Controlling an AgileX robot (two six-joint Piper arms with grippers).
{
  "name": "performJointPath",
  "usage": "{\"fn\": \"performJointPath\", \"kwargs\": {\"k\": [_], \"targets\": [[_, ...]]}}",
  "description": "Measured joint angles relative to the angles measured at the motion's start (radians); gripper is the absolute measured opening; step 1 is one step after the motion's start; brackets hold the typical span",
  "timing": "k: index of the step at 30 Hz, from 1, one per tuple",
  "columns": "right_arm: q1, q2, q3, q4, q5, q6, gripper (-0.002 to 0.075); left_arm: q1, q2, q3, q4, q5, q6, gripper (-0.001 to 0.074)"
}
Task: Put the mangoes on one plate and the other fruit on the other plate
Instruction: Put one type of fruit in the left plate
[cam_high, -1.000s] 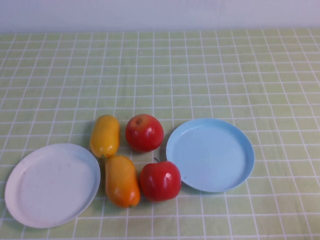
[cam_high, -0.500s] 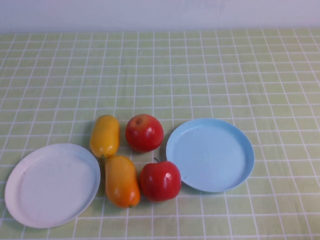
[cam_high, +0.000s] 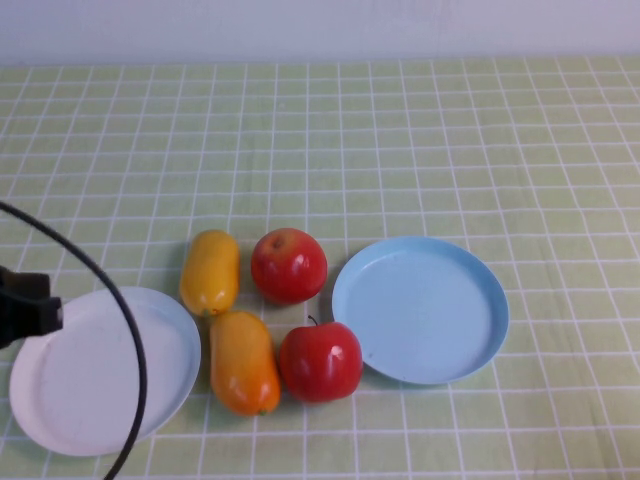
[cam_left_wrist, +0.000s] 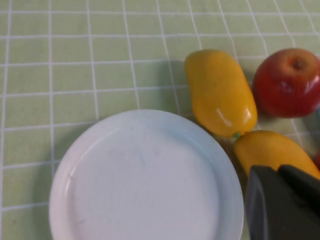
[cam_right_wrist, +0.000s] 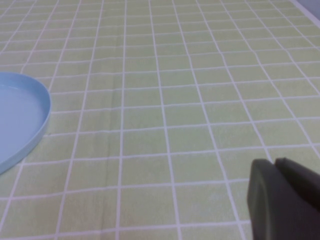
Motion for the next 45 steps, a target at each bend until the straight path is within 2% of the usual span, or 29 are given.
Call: {"fn": "performJointPath", "kwargs": {"k": [5,16,21,27,30,34,35,38,45], "targets": [[0.0,0.0,0.0,0.0,0.0,0.0,-0.0017,-0.038,0.231,-0.146,-0.045,0.072,0.128,0.0001],[0.0,0.0,0.0,0.0,0.0,0.0,-0.0016,-0.314,0.678,-0.483,-0.008,0.229,0.157,0.0001],[0.0,0.0,0.0,0.0,0.0,0.0,-0.0016,-0.356,0.793,-0.609,0.006,0.256,0.168,0.0001],[0.0,0.0,0.0,0.0,0.0,0.0,-0.0016,-0.356,0.906,-0.771,0.014,0.301,0.187,0.0025],[0.0,0.0,0.0,0.0,0.0,0.0,-0.0016,-0.356,0.952,-0.825,0.014,0.319,0.198,0.016],[0.0,0.0,0.0,0.0,0.0,0.0,-0.0016,-0.356,0.998,-0.85,0.014,0.323,0.15,0.0528],[0.0,0.0,0.0,0.0,0.0,0.0,-0.0016,-0.356,1.006,-0.85,0.014,0.319,0.127,0.0586],[0.0,0.0,0.0,0.0,0.0,0.0,-0.0016,-0.356,1.033,-0.852,0.014,0.297,0.097,0.0661],[0.0,0.0,0.0,0.0,0.0,0.0,-0.0016,-0.351,1.074,-0.852,-0.025,0.226,0.085,0.0668]]}}
